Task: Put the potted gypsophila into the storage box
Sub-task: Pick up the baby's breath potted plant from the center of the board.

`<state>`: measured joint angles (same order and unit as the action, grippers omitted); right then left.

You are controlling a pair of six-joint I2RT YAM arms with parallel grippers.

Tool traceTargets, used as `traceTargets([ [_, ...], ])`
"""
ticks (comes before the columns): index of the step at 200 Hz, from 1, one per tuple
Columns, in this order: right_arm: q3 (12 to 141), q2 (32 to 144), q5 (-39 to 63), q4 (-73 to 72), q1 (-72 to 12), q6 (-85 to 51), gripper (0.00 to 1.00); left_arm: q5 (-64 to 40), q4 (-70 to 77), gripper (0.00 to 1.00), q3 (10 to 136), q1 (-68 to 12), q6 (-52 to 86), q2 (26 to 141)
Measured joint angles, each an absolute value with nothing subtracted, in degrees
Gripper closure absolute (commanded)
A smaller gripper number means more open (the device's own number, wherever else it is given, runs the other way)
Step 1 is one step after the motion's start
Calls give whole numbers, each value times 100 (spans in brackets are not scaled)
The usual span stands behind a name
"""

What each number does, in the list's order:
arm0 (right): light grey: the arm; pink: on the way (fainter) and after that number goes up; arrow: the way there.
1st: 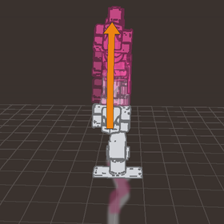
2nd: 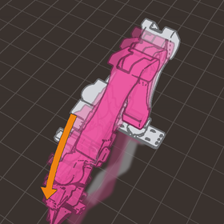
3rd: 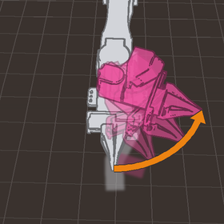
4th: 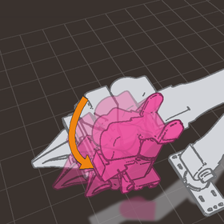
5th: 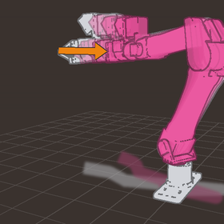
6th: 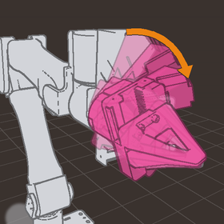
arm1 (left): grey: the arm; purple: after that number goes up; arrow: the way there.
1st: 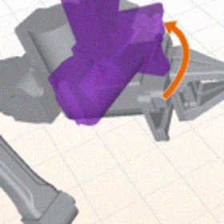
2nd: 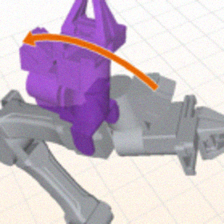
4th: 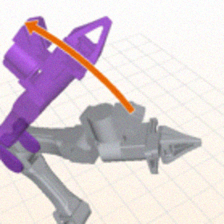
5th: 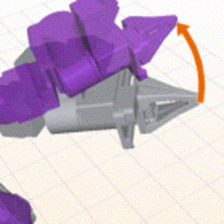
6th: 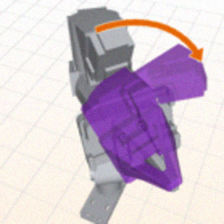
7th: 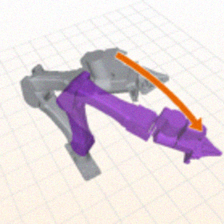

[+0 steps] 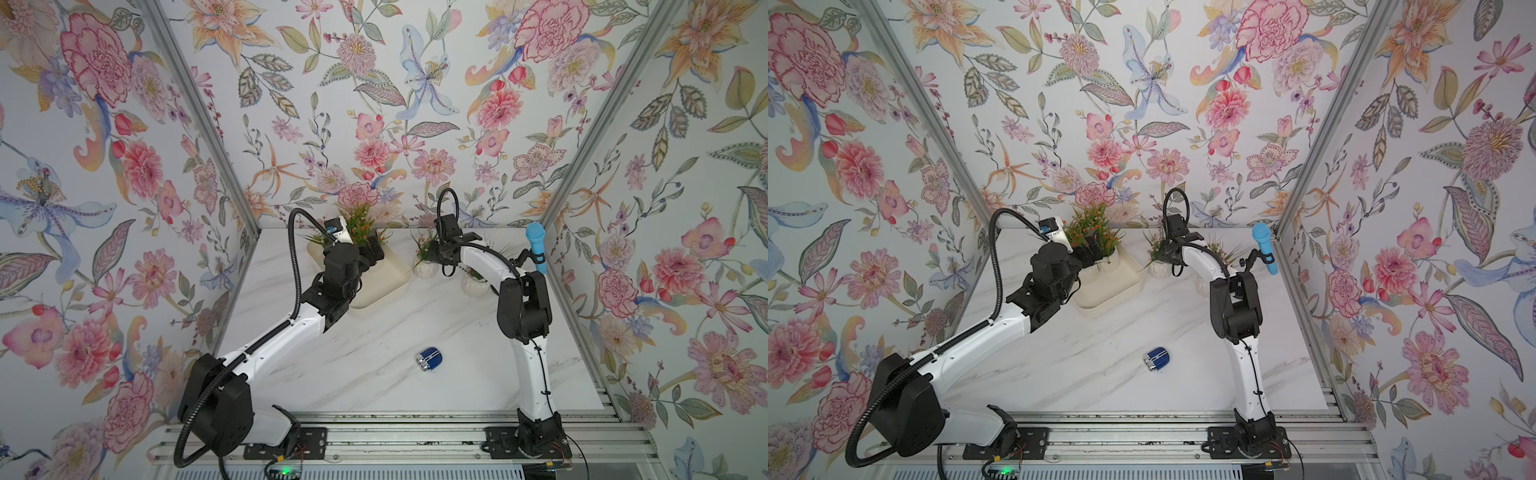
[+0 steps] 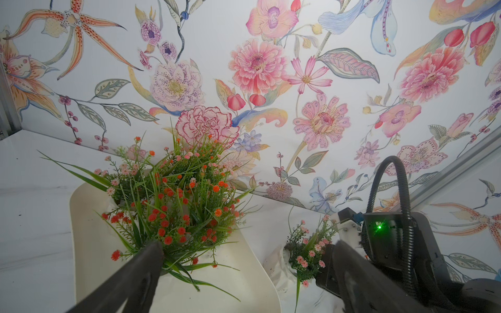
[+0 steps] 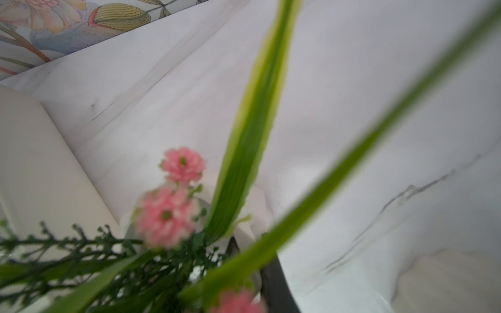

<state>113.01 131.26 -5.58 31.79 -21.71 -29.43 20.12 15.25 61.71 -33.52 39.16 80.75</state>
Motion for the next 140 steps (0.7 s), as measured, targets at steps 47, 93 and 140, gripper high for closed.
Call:
traceTargets([
  [47, 11371, 13113, -473, 3304, -2171, -2449, 100, 2023, 1522, 0, 6296, -3535, 3994, 8313],
  [93, 10949, 12652, 47, 3347, -2086, -2060, 100, 2202, 1529, 0, 6528, -3806, 4062, 8493],
  [140, 10339, 11714, 760, 3146, -1715, -1938, 100, 2451, 1505, 0, 6624, -4230, 4125, 8709],
])
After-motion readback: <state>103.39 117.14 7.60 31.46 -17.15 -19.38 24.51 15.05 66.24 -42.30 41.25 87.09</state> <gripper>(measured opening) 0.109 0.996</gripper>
